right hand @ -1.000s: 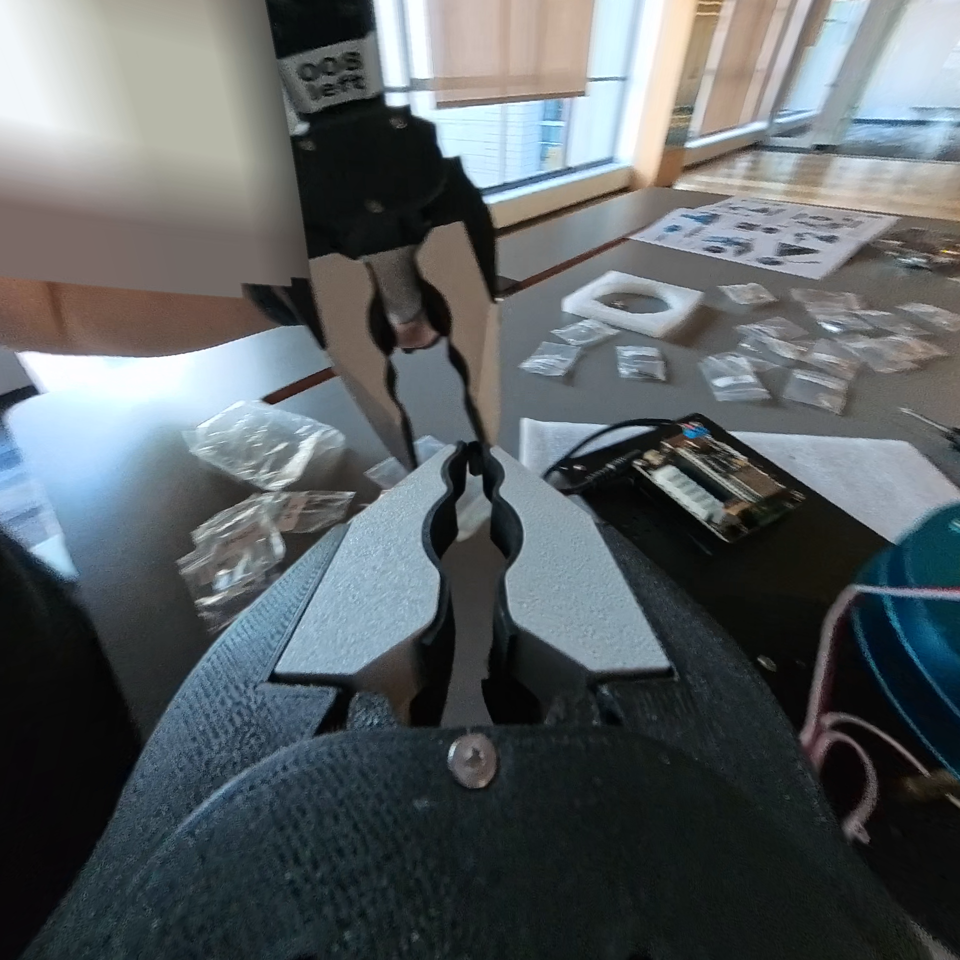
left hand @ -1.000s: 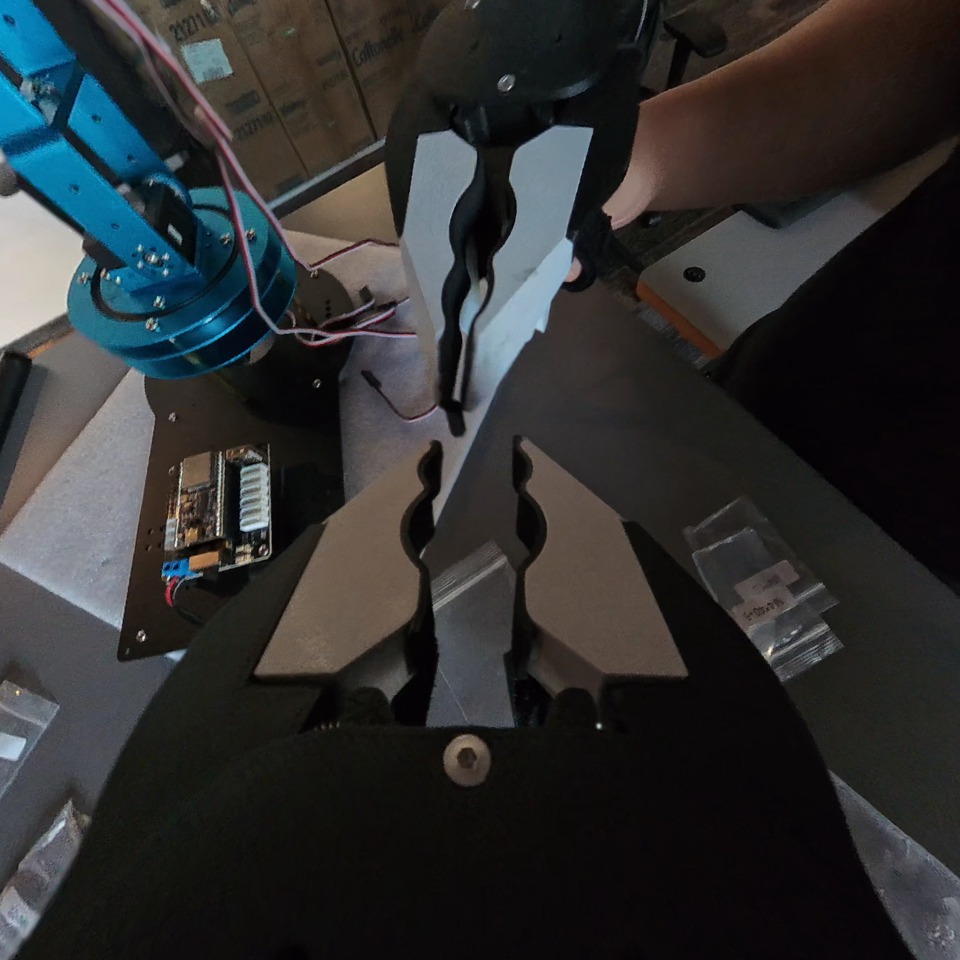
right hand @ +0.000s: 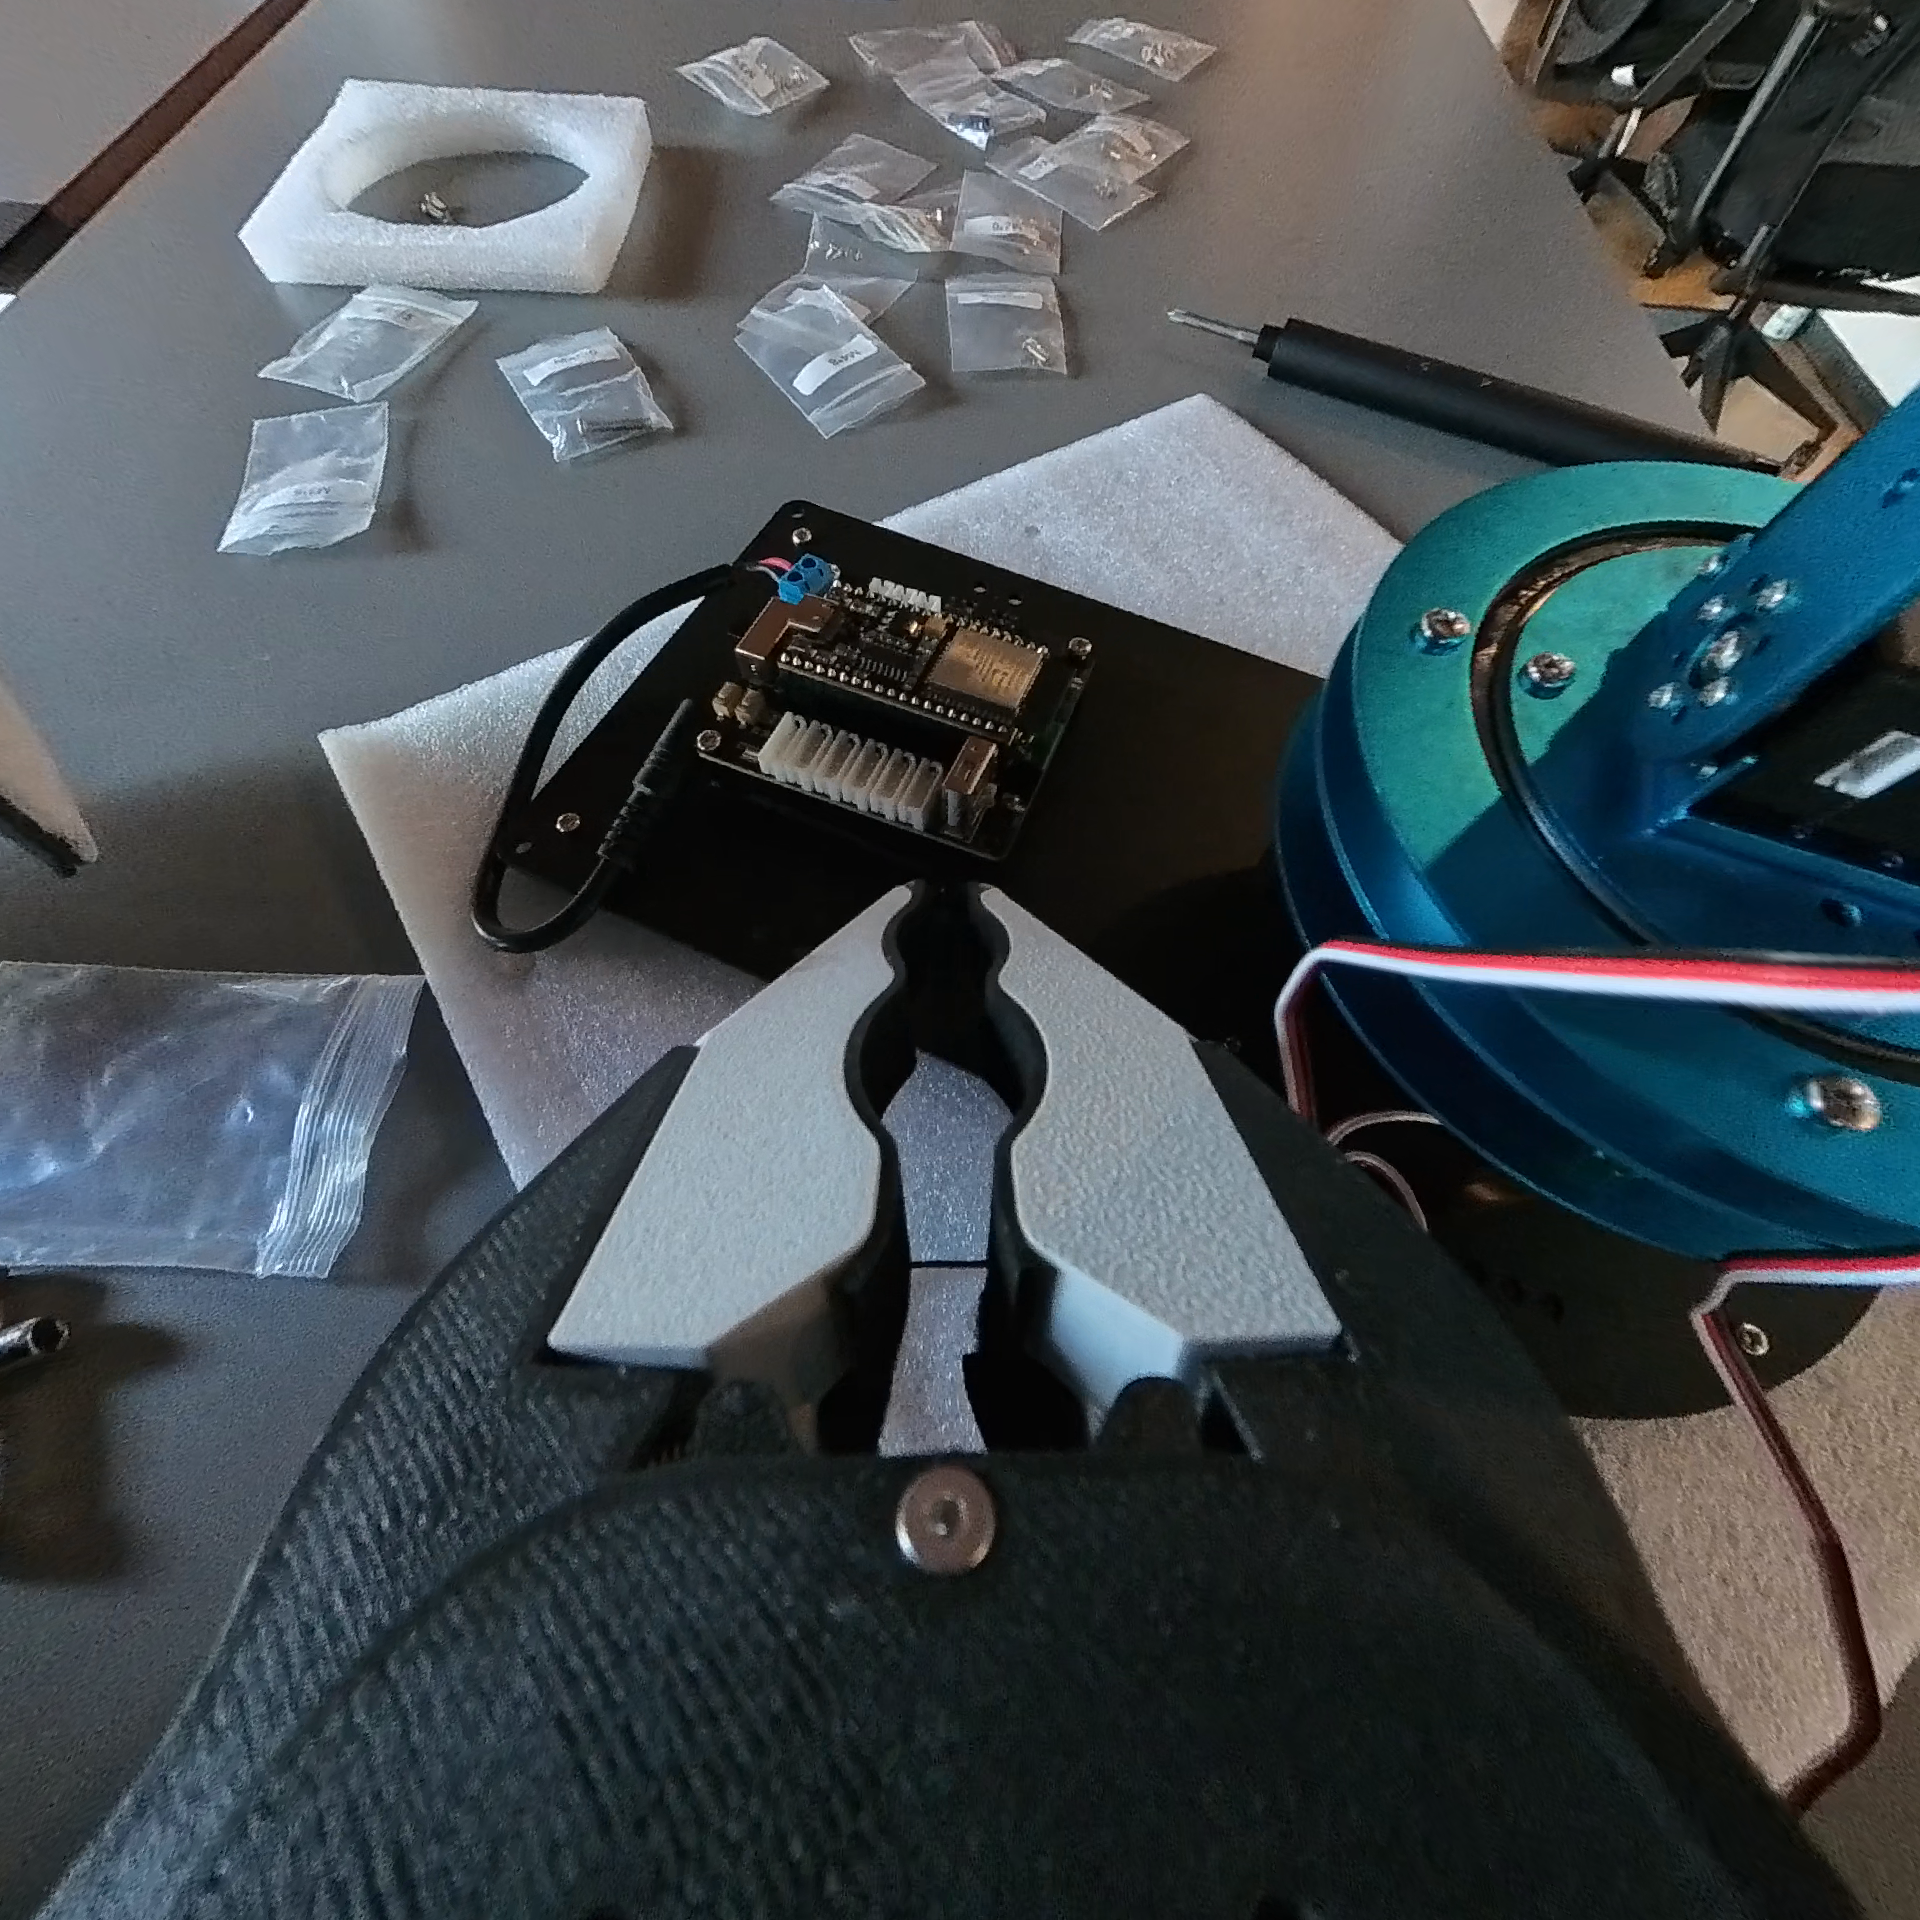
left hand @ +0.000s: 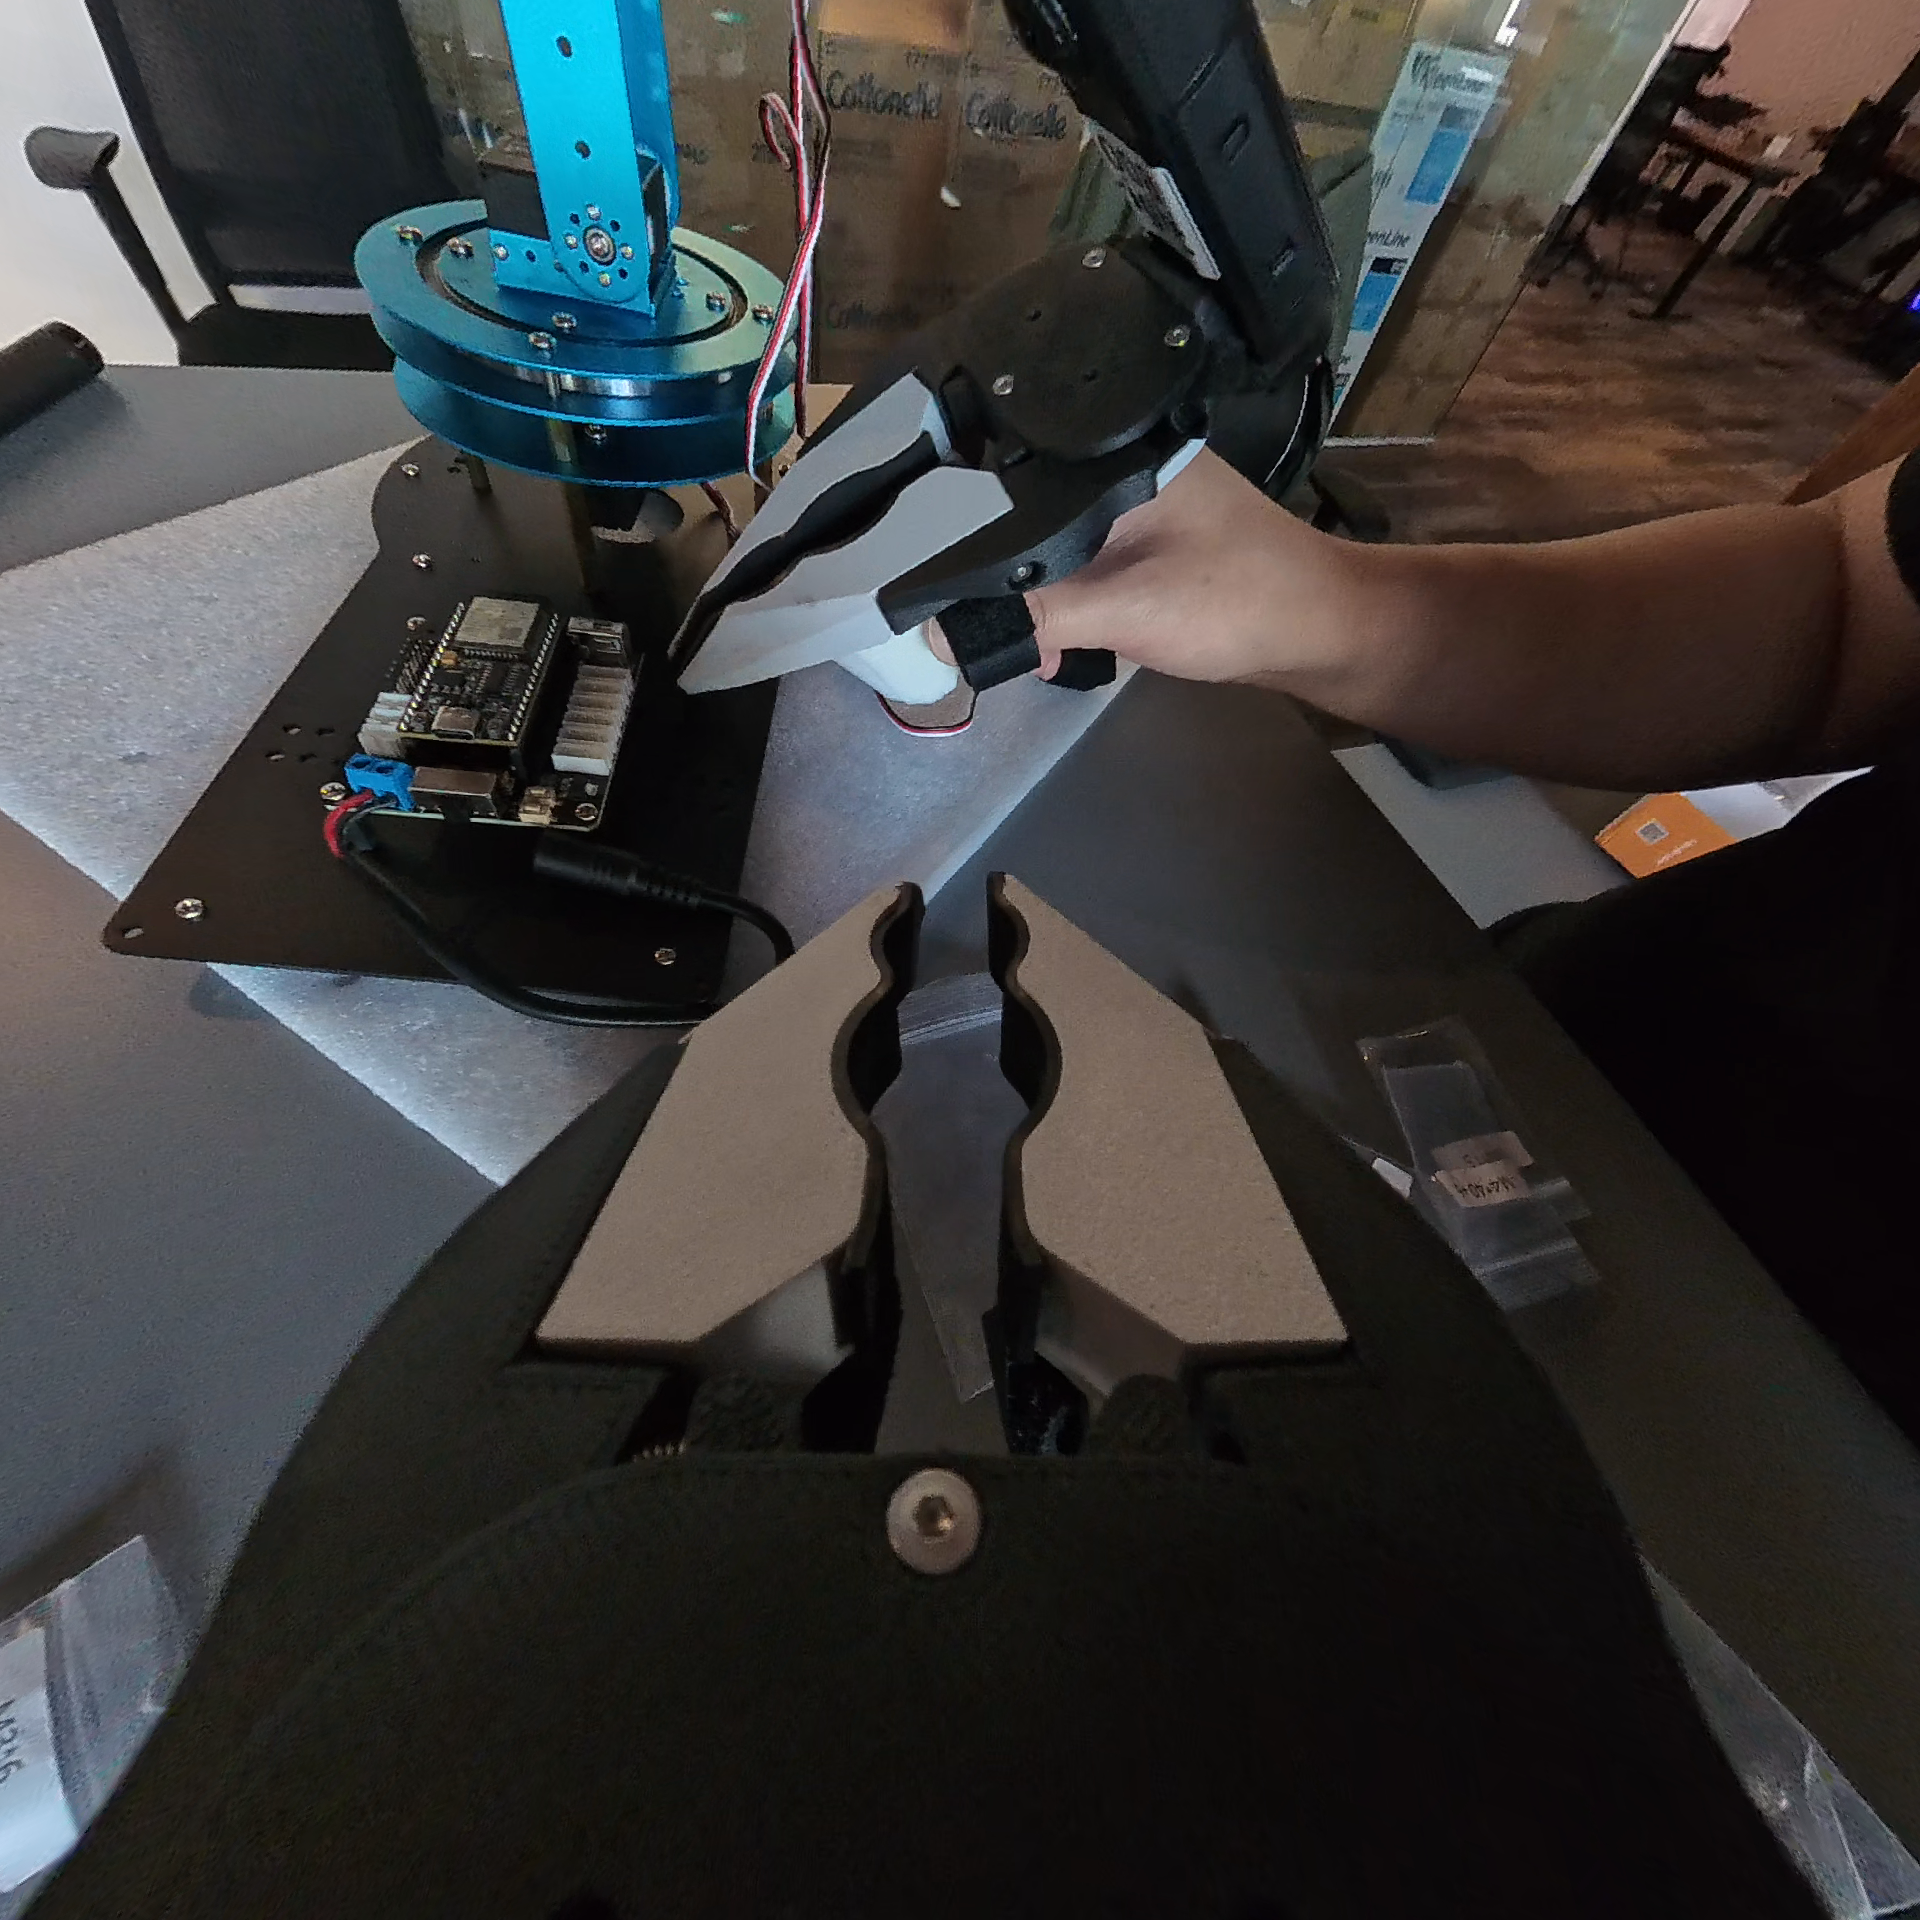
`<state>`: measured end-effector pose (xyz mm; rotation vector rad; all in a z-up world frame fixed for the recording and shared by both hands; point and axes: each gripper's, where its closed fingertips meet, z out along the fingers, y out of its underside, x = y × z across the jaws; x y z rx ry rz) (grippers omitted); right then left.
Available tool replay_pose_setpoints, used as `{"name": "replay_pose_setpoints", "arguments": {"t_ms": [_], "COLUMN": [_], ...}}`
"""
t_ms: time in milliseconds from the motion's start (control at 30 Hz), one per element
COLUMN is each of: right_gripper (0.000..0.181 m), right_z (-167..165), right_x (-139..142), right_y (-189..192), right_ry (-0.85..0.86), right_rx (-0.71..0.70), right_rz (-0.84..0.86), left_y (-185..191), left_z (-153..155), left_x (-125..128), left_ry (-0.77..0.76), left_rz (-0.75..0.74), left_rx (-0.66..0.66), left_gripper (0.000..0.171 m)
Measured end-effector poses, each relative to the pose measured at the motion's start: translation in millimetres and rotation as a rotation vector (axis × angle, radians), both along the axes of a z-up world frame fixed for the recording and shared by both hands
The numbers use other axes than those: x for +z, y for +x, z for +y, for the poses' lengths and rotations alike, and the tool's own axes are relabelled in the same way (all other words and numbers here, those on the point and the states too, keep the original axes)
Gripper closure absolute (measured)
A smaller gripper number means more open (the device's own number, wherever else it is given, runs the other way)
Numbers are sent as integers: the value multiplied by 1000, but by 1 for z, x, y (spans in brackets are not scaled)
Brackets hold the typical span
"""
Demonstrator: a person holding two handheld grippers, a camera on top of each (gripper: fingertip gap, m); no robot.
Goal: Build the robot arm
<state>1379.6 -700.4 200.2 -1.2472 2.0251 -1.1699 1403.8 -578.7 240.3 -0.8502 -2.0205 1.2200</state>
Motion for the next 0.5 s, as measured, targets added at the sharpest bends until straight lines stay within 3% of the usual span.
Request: {"name": "replay_pose_setpoints", "arguments": {"t_ms": [500], "right_gripper": [177], "right_z": [-2], "right_x": [-2], "right_y": [-3], "right_ry": [65], "right_rx": [-13], "right_rz": [-24], "left_y": [7], "left_z": [-2], "left_x": [-3], "left_ry": [33], "left_rz": [38], "left_rx": [4], "left_gripper": [161]}}
